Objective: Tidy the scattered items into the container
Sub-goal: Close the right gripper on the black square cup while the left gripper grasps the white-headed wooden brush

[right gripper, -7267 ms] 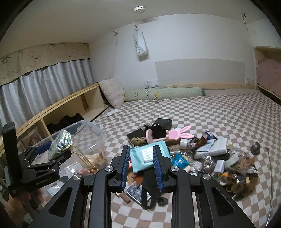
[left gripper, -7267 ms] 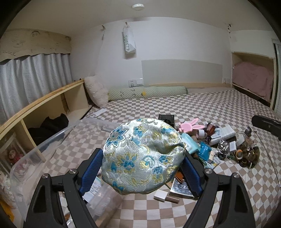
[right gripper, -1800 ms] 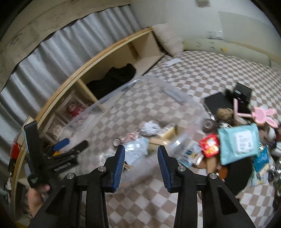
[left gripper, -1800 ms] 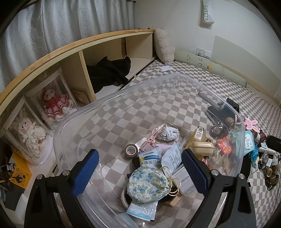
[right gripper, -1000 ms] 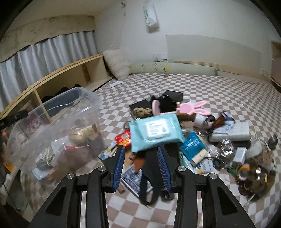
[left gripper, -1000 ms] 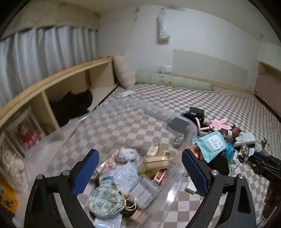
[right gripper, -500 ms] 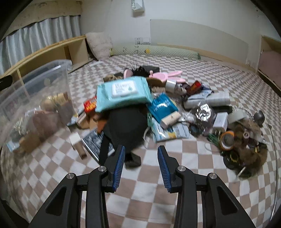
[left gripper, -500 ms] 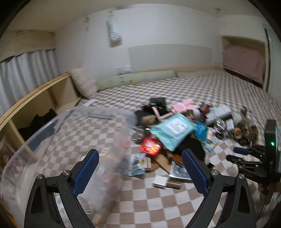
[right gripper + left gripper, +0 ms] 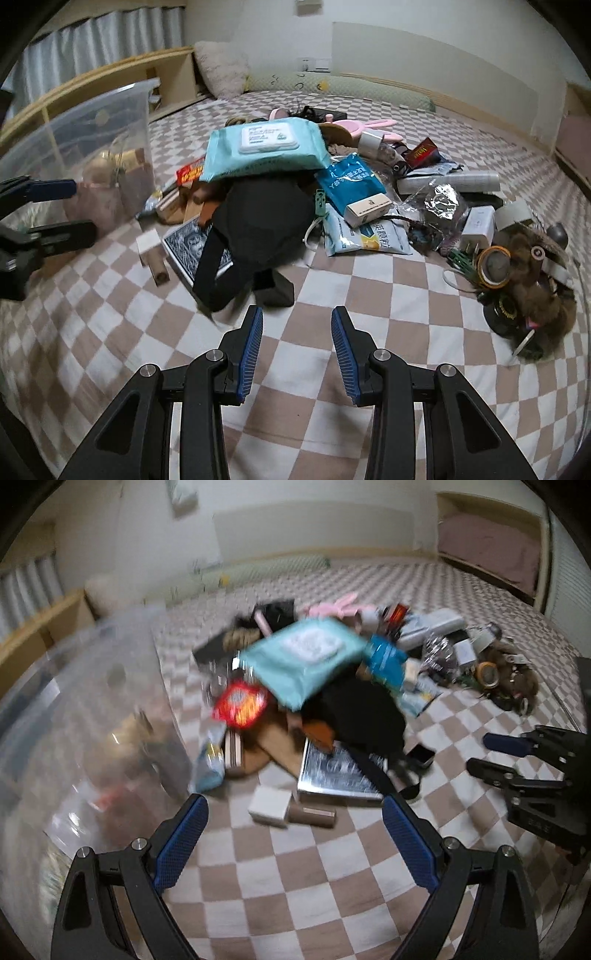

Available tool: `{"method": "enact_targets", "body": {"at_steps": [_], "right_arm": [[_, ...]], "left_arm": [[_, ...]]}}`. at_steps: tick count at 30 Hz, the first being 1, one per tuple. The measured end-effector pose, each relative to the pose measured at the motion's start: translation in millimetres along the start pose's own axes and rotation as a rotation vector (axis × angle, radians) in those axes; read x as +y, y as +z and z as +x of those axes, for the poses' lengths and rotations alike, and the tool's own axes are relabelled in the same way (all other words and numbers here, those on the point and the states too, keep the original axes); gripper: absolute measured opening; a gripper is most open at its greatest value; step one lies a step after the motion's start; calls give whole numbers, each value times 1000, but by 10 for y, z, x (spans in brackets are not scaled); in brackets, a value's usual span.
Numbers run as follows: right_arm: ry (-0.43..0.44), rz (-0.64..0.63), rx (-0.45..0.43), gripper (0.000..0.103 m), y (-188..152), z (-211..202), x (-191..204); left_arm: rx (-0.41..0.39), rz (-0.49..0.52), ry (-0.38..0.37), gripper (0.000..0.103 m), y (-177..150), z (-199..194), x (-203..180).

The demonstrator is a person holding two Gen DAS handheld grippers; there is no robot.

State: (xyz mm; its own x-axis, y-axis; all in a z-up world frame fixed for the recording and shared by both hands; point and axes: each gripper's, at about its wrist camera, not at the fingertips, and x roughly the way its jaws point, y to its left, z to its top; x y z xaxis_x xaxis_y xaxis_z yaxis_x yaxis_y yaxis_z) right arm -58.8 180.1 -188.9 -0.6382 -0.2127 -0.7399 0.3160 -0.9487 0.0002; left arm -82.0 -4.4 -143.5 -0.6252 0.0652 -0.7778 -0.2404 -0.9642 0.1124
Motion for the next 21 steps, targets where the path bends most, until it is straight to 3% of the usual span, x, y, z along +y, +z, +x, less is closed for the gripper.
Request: {"method": "enact_targets", "body": {"at_steps": [10, 21], "right_arm": [[-27, -199, 5, 40, -24, 170, 213], [23, -175, 60, 40, 46, 431, 205]], "left_arm": [[125, -151, -17, 96, -118, 475, 184], [170, -117, 24, 96, -101, 779, 99]]}}
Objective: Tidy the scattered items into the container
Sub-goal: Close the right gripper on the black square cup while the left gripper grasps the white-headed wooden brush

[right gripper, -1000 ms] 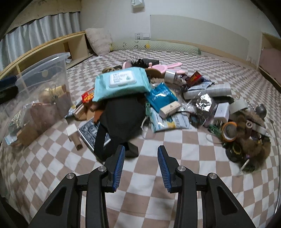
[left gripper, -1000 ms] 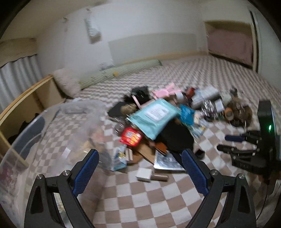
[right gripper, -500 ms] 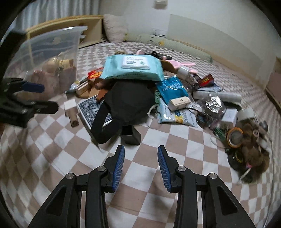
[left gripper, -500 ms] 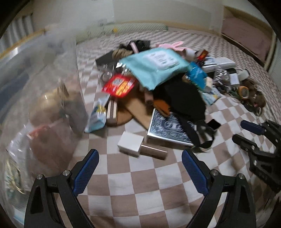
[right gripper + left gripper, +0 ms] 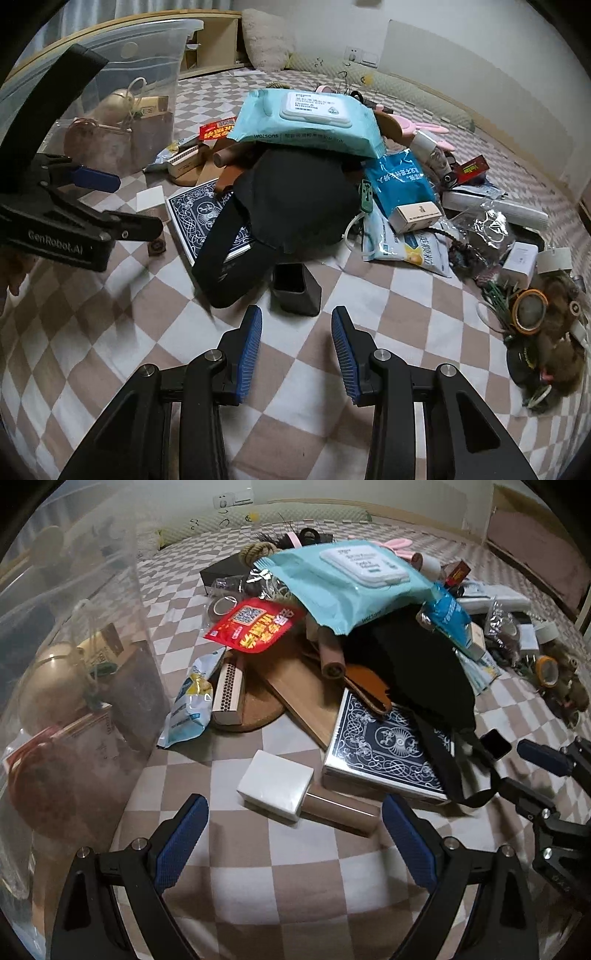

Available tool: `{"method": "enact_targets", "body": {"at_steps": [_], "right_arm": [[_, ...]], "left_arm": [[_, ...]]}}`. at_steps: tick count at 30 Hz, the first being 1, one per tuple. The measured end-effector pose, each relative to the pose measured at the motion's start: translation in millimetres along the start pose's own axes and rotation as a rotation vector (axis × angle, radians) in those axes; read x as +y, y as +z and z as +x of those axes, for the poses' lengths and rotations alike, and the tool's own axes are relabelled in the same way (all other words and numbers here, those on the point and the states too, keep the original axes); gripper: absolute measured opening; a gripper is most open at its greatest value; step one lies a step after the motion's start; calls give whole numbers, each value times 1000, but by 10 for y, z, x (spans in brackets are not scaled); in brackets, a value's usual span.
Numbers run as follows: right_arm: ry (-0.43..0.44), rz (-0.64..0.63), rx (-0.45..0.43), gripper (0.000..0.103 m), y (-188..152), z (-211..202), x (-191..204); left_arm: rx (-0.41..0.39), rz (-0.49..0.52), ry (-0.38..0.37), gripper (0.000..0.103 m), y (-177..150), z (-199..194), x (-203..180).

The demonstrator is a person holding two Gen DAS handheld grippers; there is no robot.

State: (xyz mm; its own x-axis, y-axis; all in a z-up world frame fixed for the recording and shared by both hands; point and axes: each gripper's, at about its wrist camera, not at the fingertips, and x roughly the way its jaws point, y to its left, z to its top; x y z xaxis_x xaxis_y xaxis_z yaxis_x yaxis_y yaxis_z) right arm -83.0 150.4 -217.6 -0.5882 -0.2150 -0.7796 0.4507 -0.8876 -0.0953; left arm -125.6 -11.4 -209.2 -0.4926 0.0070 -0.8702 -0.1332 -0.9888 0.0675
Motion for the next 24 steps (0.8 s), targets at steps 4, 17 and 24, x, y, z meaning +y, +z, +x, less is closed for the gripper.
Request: {"method": "enact_targets", "body": {"at_steps": [4, 17, 24], "right_arm": [[8, 12, 7, 40, 9, 47, 3], [36, 44, 5, 40, 34, 33, -20], [60, 57, 8, 39, 104, 85, -32]], "left_arm": [[4, 17, 7, 96, 0, 44, -27], [46, -26, 103, 98, -85, 58, 158], [66, -60, 96, 98, -153, 28, 269]]}}
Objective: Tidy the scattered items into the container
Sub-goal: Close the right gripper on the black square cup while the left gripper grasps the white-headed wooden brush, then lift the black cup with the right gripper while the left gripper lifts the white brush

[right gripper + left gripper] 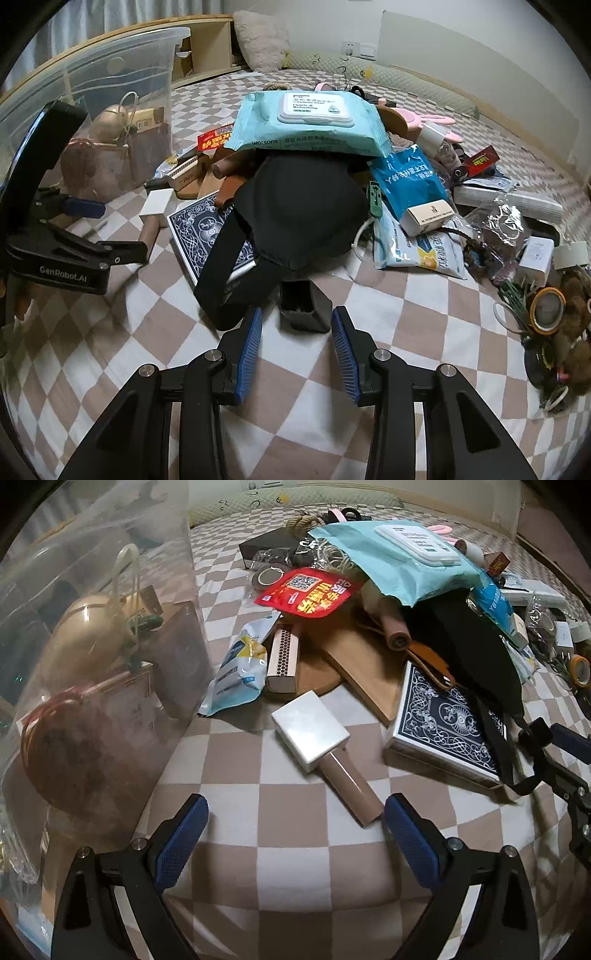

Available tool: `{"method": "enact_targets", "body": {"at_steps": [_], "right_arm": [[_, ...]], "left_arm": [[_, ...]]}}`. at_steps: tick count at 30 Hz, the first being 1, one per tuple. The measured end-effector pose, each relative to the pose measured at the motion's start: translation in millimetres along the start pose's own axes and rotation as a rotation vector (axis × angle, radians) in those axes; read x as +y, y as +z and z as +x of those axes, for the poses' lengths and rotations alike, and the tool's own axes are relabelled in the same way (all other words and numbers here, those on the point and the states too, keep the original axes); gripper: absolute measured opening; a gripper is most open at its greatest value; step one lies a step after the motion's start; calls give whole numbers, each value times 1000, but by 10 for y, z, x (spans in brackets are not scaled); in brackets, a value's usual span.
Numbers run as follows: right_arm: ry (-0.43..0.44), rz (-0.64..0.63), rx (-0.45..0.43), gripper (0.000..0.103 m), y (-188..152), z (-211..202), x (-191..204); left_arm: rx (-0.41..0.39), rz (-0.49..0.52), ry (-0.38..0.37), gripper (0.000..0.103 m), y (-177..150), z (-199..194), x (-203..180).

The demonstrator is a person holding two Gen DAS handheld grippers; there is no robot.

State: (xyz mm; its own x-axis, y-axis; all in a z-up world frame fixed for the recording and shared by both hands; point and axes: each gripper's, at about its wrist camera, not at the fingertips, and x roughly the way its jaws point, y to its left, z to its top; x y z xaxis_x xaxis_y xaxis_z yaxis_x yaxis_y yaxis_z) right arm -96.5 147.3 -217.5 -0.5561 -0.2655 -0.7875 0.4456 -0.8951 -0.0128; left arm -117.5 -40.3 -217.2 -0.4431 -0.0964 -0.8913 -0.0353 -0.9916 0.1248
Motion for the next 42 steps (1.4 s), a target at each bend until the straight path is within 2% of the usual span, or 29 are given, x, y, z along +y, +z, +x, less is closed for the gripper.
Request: {"method": "enact_targets", "body": {"at_steps": [8, 9, 10, 12, 16, 18, 26, 28, 30, 33, 36, 42], "right_arm": [[-11, -2, 10, 39, 62, 117, -13], [-11, 8, 13, 36, 64, 134, -26], [-13, 22, 17, 31, 65, 153, -45], [-11, 56, 25, 29, 68, 178, -84], [11, 118, 30, 26, 65, 161, -156], [8, 128, 32, 25, 58, 125, -166], [63, 218, 37, 24, -50, -40, -224], [72, 239, 42, 24, -79, -57, -233], [80, 256, 45, 24, -101, -69, -241], [82, 269, 53, 24, -123, -70, -258], [88, 291, 60, 24, -137, -73, -288], [104, 340, 57, 24, -188, -131, -345]], "left_arm": [[5, -5, -54, 96, 12, 17, -72], [5, -9, -56, 96, 30, 24, -80], [7, -16, -57, 96, 49, 32, -85], [13, -34, -56, 96, 106, 64, -74], [20, -88, -56, 96, 221, 138, 11], [22, -105, -53, 89, 257, 181, 60], [17, -114, -24, 86, 389, 324, 163], [15, -99, -30, 76, 422, 338, 125], [12, -77, -41, 59, 445, 336, 71], [12, -48, -65, 44, 468, 323, 7], [12, -38, -94, 39, 476, 331, -3], [18, -24, -162, 37, 410, 294, 26]]}}
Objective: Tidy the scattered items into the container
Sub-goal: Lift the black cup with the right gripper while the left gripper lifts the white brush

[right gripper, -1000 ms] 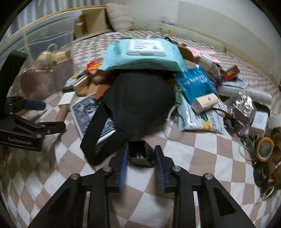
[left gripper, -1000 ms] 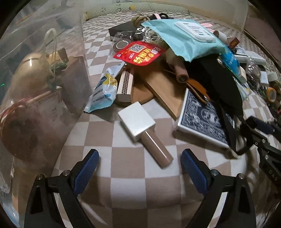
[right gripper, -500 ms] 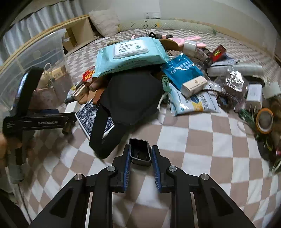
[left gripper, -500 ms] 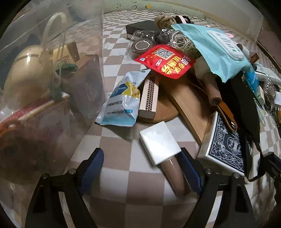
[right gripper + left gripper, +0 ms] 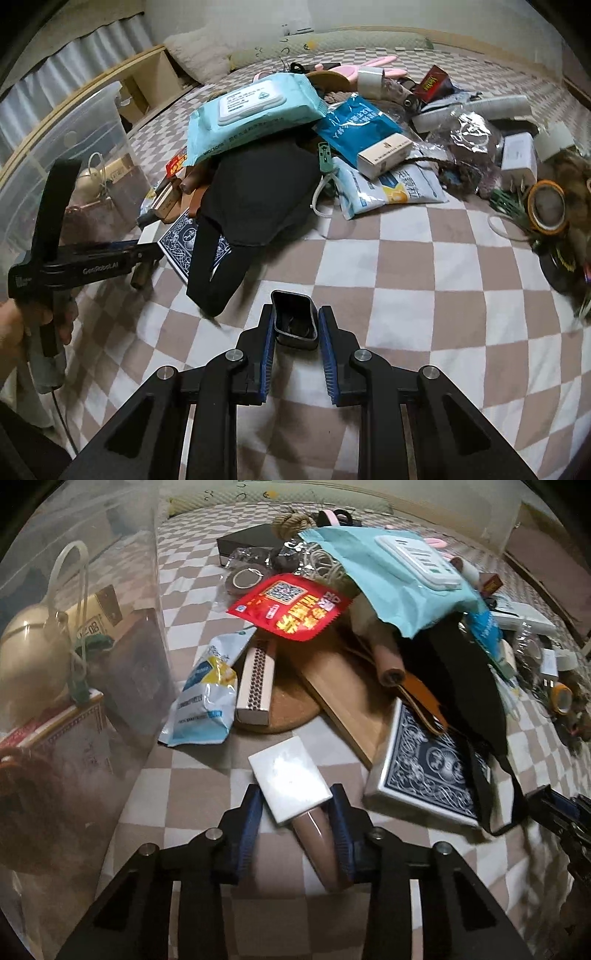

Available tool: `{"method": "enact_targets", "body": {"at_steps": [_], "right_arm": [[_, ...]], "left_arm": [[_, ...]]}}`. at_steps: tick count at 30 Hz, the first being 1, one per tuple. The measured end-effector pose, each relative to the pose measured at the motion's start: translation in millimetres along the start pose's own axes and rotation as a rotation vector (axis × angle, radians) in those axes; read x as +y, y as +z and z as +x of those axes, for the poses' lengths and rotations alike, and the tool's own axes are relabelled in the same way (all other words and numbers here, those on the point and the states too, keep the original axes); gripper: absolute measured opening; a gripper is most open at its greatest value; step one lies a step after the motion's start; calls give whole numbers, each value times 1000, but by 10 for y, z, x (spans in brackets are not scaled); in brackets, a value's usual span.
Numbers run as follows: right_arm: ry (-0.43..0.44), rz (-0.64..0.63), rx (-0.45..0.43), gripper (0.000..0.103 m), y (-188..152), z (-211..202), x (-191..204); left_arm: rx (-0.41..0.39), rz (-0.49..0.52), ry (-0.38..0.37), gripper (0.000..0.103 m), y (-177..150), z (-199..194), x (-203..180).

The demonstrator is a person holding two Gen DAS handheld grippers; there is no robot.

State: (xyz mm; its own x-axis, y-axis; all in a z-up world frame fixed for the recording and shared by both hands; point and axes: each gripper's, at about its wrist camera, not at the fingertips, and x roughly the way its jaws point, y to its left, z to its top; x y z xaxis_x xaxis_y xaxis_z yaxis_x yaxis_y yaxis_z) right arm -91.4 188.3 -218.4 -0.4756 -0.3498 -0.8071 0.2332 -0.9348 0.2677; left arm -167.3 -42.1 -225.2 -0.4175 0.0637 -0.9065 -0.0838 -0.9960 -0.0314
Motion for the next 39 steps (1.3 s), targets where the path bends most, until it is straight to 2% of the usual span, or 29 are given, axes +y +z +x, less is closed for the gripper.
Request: {"method": "enact_targets", "body": {"at_steps": [5, 11, 21, 30, 34, 39], "right_arm": [[-12, 17, 8, 24, -35, -29, -31], [-12, 33, -7, 24, -39, -112, -27], [-20, 34, -87, 24, 191, -421, 89], [-21, -9, -191, 24, 469, -824, 305], [-21, -22, -223, 24, 566, -968, 411], [-19, -54, -262, 24, 667, -1149, 613]], "left_arm": [[-6, 36, -4, 37, -189, -111, -83], [-41, 62, -19, 36, -234, -276, -166], [-185, 72, -73, 36, -134, -915, -289], [-327, 78, -81, 36, -54, -1508, -286], [-379, 69, -66, 36, -28, -1758, -251], [-403, 37, -32, 36, 2, -1984, -157]]}}
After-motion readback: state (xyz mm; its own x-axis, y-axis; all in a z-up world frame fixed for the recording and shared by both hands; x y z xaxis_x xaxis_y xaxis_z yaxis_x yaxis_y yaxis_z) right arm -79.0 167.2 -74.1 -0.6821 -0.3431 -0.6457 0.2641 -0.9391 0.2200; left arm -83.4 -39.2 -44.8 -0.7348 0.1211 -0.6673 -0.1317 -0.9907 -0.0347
